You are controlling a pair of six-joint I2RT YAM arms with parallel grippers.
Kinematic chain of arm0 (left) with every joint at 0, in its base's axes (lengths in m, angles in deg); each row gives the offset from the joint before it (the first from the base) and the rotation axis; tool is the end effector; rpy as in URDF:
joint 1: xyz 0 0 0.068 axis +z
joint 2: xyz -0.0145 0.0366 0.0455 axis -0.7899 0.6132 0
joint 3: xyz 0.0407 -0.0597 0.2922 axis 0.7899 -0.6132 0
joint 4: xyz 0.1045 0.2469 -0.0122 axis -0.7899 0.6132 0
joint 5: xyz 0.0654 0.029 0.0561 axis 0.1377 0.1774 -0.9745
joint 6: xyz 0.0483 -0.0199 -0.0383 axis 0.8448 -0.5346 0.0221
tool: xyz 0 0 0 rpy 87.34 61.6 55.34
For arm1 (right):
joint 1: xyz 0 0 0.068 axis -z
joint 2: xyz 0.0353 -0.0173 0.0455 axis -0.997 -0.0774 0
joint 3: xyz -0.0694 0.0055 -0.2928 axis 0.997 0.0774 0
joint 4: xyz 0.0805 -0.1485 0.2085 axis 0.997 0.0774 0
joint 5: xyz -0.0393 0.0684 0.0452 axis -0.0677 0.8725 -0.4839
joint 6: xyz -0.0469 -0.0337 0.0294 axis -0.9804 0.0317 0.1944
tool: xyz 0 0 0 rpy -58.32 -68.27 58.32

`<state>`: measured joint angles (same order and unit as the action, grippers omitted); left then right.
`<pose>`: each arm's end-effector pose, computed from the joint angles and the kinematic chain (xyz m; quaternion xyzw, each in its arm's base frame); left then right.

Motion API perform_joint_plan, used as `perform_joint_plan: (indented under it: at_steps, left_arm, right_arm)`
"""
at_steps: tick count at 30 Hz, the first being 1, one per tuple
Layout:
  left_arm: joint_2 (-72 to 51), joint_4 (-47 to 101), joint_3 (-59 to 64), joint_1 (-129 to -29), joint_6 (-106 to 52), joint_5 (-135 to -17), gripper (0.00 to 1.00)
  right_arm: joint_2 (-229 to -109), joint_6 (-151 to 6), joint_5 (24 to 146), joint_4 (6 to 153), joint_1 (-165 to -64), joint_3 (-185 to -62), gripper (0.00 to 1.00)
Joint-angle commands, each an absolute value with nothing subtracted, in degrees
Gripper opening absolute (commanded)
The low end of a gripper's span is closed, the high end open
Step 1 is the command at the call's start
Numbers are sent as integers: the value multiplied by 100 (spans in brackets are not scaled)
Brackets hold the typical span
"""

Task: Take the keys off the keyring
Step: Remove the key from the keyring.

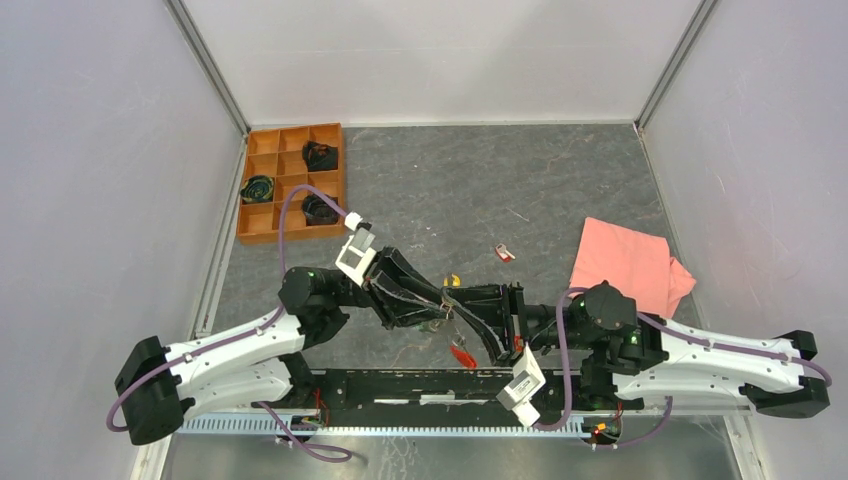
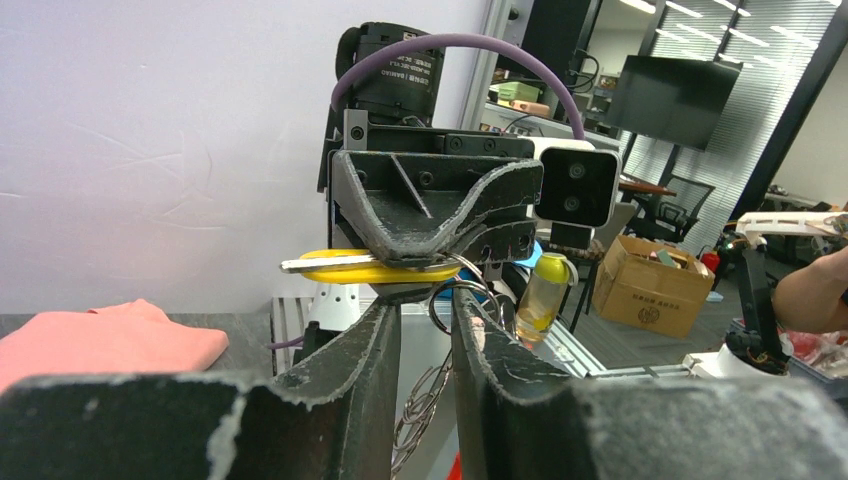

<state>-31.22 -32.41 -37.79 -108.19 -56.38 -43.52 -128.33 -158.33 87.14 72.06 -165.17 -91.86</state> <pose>0.0805 -0.1785 0.3805 0.3651 0.3600 -0.7326 0.4476 0.0215 0.1657 0.4020 -0.6390 0.0519 0.0587 0.7652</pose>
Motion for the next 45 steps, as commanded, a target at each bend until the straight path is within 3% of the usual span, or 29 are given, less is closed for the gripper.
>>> perform_joint_plan:
  at_steps: [1,14,20,29,45]
  left_arm:
    - [-3212,-3551,-3792,-10878,-5989,-4469,31]
    - [-3364,-3157,-3811,-10877,-5940,-5043,12]
    - [-3625,-2252,-3766,-10870,-5714,-5466,2]
    - [-3959,-1176,-3706,-10869,-5371,-6206,2]
    - [-3973,-434,-3478,-10859,-5271,-6875,2]
  right_arm:
    - [-12838,-16237,8096,6820,-16550,-9019,0]
    - [-12805,-16405,7804,6803,-16627,-8916,0]
    - [-12719,-16487,7560,7073,-16657,-9026,0]
    - [-12600,-16320,7435,8109,-16702,-9407,0]
    - [-12357,-15931,7628,8638,-16729,-9543,1]
